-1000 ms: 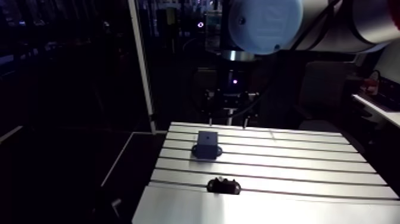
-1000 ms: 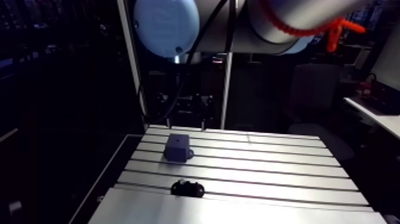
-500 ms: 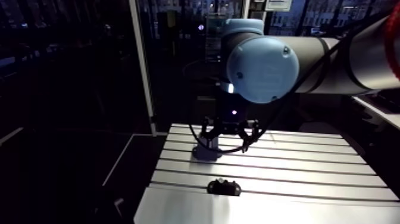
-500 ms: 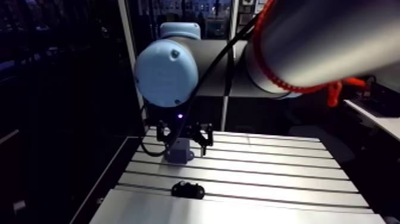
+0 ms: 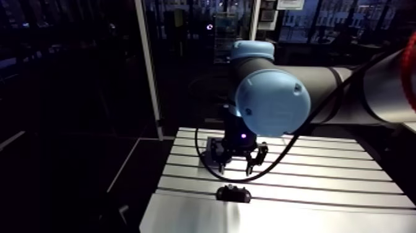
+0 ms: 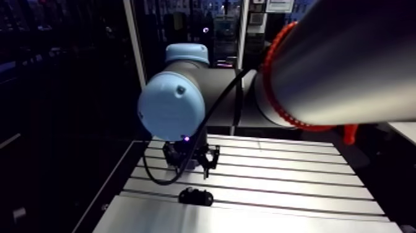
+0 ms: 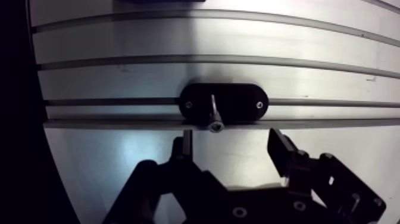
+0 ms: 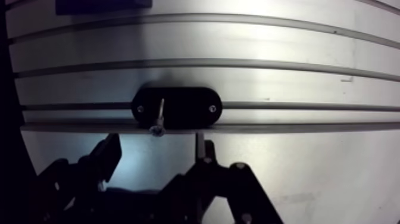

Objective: Pick up the M10 bolt and insert it into the hole until fully seated.

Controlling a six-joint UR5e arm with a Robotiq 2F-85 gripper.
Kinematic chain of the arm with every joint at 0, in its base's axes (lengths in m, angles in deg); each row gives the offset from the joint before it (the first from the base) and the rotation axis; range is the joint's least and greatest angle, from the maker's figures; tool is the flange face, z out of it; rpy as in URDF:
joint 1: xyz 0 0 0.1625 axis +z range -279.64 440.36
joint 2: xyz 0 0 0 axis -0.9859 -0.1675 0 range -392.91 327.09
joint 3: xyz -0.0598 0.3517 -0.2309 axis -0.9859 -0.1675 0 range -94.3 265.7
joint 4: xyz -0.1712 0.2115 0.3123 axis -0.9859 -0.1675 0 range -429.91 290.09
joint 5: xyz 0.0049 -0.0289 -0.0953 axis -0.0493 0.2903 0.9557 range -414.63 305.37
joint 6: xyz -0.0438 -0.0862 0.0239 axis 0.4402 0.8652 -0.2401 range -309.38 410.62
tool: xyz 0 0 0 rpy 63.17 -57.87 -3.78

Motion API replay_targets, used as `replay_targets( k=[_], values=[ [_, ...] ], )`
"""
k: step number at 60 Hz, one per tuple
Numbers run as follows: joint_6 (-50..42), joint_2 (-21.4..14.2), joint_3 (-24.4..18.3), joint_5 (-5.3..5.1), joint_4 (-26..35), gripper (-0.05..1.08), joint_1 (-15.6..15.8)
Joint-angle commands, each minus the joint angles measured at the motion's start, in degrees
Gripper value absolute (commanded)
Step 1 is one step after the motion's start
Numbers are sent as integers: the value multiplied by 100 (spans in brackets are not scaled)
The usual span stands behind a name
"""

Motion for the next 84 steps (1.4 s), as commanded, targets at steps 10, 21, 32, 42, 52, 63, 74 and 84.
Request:
replay_targets(
  k=[10,21,32,42,52,63,74,84],
  values=[
    [84,85,195,-2,-213,40,6],
    [84,110,239,-2,-221,43,6],
    [186,190,316,-2,-481,45,14],
    [207,261,337,-11,-606,46,14],
    [215,287,337,-18,-634,46,23],
    [224,295,337,-20,-635,46,32],
    [215,304,346,-20,-643,47,102],
    [215,305,346,-20,-643,48,110]
  ],
)
